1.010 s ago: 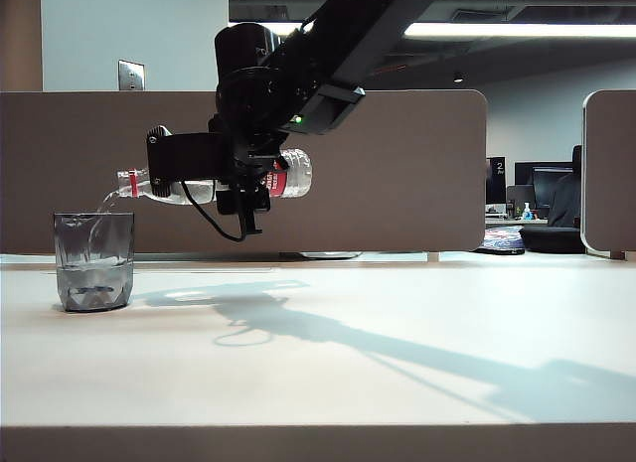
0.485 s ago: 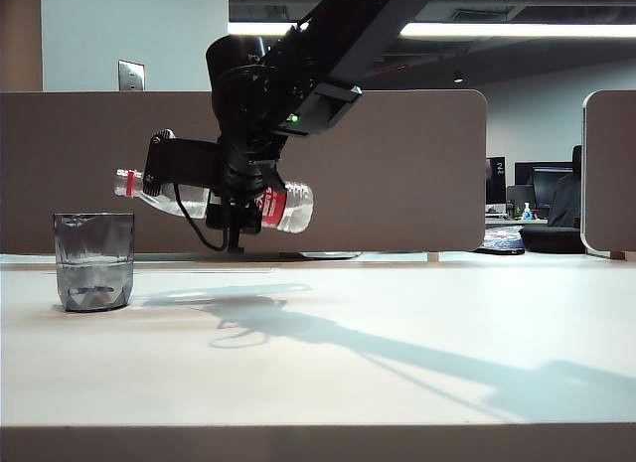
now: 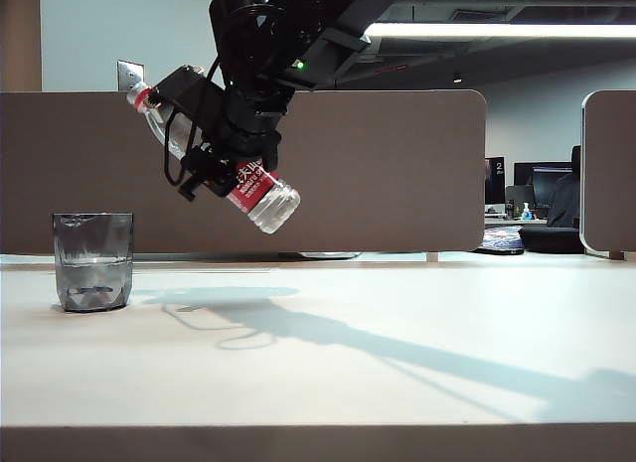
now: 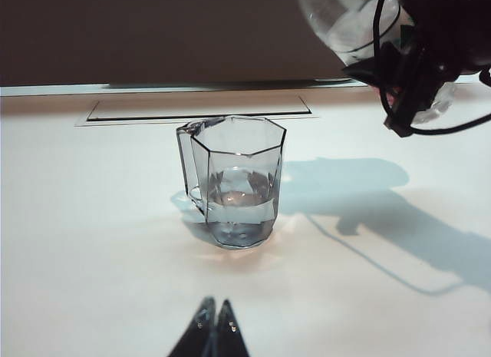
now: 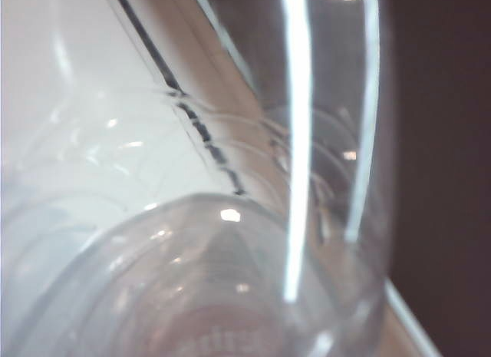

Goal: Pick up the mineral water bottle on the table and pour water into the mug until it's half full.

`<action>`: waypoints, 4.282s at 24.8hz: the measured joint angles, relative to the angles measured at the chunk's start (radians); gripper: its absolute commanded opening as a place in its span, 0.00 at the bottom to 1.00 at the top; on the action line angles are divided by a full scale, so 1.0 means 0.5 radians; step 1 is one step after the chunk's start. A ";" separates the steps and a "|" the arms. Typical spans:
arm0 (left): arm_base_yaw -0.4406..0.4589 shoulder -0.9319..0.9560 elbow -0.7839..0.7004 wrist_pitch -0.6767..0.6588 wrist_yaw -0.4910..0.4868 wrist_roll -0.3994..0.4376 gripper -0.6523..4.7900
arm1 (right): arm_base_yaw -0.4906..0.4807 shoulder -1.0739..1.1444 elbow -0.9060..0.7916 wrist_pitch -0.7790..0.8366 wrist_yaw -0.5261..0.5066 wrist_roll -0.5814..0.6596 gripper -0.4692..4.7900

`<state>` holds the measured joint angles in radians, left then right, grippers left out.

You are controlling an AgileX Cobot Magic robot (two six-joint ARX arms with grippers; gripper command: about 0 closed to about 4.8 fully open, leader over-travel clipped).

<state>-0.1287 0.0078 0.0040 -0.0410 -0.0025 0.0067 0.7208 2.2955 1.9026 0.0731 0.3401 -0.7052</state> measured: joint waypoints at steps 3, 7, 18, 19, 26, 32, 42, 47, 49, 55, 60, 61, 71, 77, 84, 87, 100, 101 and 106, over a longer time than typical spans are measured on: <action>0.000 -0.004 0.000 -0.001 0.000 0.000 0.11 | 0.001 -0.014 -0.002 -0.084 -0.058 0.233 0.53; 0.000 -0.011 0.000 -0.001 0.000 0.000 0.11 | -0.015 -0.068 -0.002 -0.175 -0.148 0.615 0.57; 0.001 -0.011 0.000 -0.001 0.002 0.000 0.11 | -0.163 -0.175 -0.331 -0.078 -0.593 1.137 0.57; 0.001 -0.012 0.000 -0.001 0.002 0.000 0.11 | -0.175 -0.217 -0.450 0.063 -0.689 1.182 0.57; 0.001 -0.012 0.000 -0.001 0.002 0.000 0.11 | -0.301 -0.263 -1.005 0.958 -0.937 1.505 0.57; 0.001 -0.013 0.000 -0.001 0.002 0.000 0.11 | -0.285 -0.264 -1.305 1.415 -0.959 1.571 0.57; 0.001 -0.013 0.000 -0.001 0.002 0.000 0.11 | -0.284 -0.265 -1.355 1.439 -0.951 1.576 0.64; 0.001 -0.014 0.000 -0.001 0.002 0.000 0.11 | -0.283 -0.272 -1.391 1.472 -0.951 1.573 0.79; 0.001 -0.014 0.000 -0.001 0.002 0.000 0.11 | -0.284 -0.274 -1.420 1.479 -0.956 1.574 0.84; 0.001 -0.013 0.000 -0.001 0.002 0.000 0.11 | -0.279 -0.340 -1.573 1.437 -1.022 1.574 1.00; 0.001 -0.014 0.000 -0.001 0.002 0.000 0.11 | -0.276 -0.518 -1.680 1.465 -1.028 1.563 1.00; 0.001 -0.013 0.000 -0.001 0.002 0.000 0.11 | -0.277 -0.561 -1.716 1.463 -1.031 1.559 1.00; 0.005 -0.014 0.000 -0.001 0.003 0.000 0.11 | -0.278 -0.904 -2.113 1.444 -1.033 1.559 1.00; 0.217 -0.013 0.000 -0.001 0.005 0.000 0.11 | -0.277 -1.210 -2.443 1.428 -1.035 1.611 1.00; 0.309 -0.013 0.000 -0.001 0.004 0.000 0.11 | -0.276 -1.746 -2.800 1.430 -1.243 1.814 0.07; 0.308 -0.013 0.000 -0.001 0.005 0.000 0.11 | -0.276 -1.997 -2.924 1.443 -1.400 1.867 0.08; 0.308 -0.013 0.000 -0.001 0.005 0.000 0.11 | -0.280 -2.516 -3.211 1.443 -1.408 1.882 0.08; 0.308 -0.013 0.000 -0.001 0.004 0.000 0.11 | -0.280 -2.512 -3.211 1.440 -1.407 1.882 0.08; 0.308 -0.013 0.000 -0.001 0.004 0.000 0.11 | -0.280 -2.512 -3.212 1.443 -1.407 1.882 0.08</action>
<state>0.0254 0.0013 0.0040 -0.0414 -0.0006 0.0067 0.5808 1.0393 0.2966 0.7944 -0.3634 0.2359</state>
